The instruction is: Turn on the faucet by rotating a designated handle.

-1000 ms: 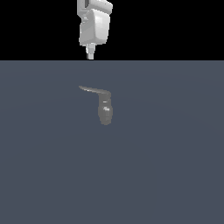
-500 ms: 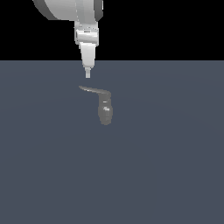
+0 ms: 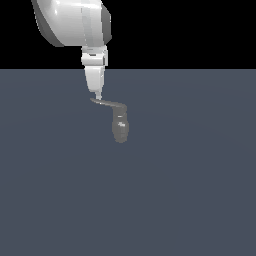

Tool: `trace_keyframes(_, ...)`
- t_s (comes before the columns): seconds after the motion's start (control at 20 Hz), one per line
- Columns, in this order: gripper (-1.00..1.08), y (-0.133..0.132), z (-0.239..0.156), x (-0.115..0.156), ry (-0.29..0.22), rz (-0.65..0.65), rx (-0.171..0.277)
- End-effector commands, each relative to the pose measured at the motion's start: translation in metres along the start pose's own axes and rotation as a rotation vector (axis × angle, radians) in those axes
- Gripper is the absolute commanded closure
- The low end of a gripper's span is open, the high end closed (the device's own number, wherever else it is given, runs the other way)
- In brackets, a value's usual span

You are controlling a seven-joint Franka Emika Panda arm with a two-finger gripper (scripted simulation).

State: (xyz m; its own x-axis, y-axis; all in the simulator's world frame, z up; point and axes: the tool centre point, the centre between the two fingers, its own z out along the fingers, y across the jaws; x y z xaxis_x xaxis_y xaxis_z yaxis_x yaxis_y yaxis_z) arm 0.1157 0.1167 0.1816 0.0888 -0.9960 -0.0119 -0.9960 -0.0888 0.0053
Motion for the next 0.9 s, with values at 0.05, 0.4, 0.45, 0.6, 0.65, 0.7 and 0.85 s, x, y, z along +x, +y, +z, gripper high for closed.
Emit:
trace_keyframes(0.05, 1.08, -0.004, 0.007, -0.002, 0.010, 0.022, 0.005)
trace_keyframes(0.4, 1.08, -0.004, 0.008, -0.002, 0.012, 0.026, 0.005)
trace_keyframes(0.45, 1.08, -0.002, 0.008, -0.003, 0.012, 0.026, 0.005)
trace_keyframes(0.6, 1.08, 0.005, 0.009, -0.004, 0.012, 0.026, 0.005)
trace_keyframes(0.65, 1.08, 0.008, 0.009, -0.005, 0.012, 0.026, 0.005)
trace_keyframes(0.7, 1.08, 0.010, 0.009, -0.005, 0.012, 0.026, 0.005)
trace_keyframes(0.85, 1.08, 0.017, 0.009, -0.007, 0.012, 0.026, 0.005)
